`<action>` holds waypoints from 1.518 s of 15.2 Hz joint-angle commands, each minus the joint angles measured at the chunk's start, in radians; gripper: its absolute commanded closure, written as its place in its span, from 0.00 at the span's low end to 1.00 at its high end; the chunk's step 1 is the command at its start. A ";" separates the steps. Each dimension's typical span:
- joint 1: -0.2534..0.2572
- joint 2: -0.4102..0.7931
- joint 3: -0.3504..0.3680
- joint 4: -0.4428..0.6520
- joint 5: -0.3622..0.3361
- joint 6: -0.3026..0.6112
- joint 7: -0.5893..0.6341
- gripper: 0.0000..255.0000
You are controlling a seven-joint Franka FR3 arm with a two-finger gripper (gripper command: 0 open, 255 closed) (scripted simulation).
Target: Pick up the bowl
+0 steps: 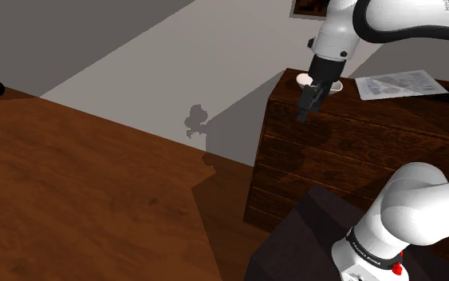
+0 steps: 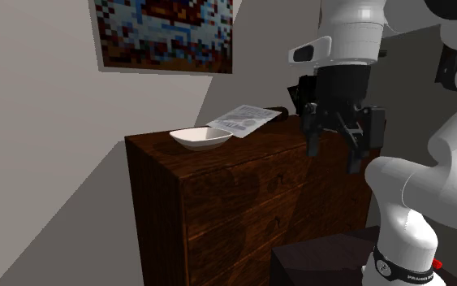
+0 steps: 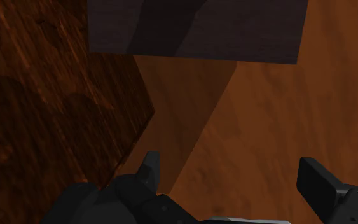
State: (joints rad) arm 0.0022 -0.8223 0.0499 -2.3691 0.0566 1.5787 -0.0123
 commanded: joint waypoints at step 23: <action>-0.145 0.343 -0.261 0.164 -0.510 0.257 -0.472 0.00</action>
State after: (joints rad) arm -0.1391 -0.5043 -0.2020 -2.2245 -0.4349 1.8208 -0.4670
